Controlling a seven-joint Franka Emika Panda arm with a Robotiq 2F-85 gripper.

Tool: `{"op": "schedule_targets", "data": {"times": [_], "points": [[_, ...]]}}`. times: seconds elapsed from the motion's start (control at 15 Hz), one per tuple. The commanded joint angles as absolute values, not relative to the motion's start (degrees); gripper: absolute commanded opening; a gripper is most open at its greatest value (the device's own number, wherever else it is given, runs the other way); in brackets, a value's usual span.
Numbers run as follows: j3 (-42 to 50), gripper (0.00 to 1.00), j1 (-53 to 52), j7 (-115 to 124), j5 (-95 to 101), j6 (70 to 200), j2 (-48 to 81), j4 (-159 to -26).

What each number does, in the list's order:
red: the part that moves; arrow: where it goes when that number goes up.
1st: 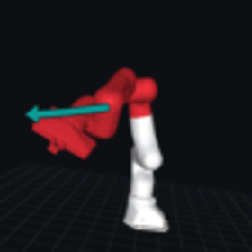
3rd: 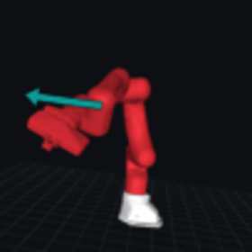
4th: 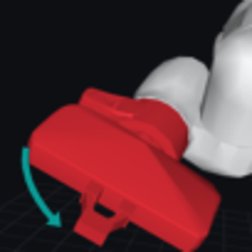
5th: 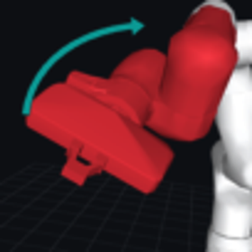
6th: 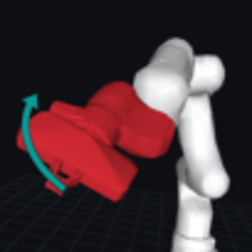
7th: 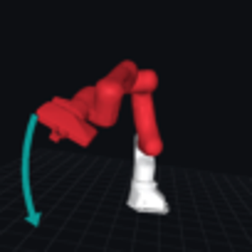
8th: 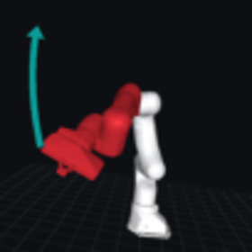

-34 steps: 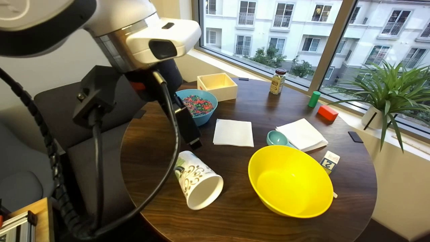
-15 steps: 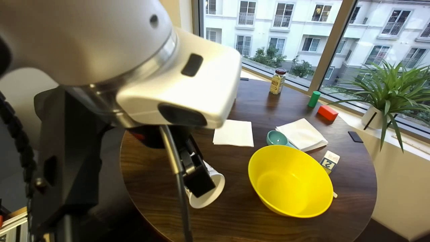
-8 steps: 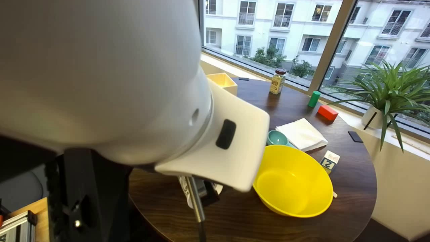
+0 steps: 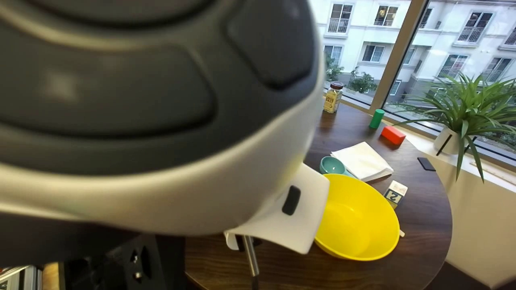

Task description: Place the coffee cup upright

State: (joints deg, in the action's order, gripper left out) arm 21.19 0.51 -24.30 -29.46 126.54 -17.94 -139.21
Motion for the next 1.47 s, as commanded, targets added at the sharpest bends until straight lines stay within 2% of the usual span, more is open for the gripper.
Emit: {"op": "schedule_targets", "data": {"times": [0.0,0.07,0.13,0.27,0.8,0.87,1.4], "points": [[20.63,1.00,1.59,-26.71,-32.66,124.02,-13.63,-136.76],[20.38,0.94,1.89,-26.96,-32.94,123.98,-12.94,-136.40],[20.12,0.73,2.18,-27.16,-33.15,124.10,-12.41,-136.08],[19.55,0.68,2.76,-27.08,-33.32,124.33,-11.84,-135.50],[17.23,0.06,3.91,-26.10,-32.26,124.03,-12.14,-133.48],[16.91,0.01,3.97,-25.73,-31.71,123.82,-12.31,-133.25],[11.84,0.01,3.86,-20.22,-22.47,124.32,-13.80,-130.67]]}}
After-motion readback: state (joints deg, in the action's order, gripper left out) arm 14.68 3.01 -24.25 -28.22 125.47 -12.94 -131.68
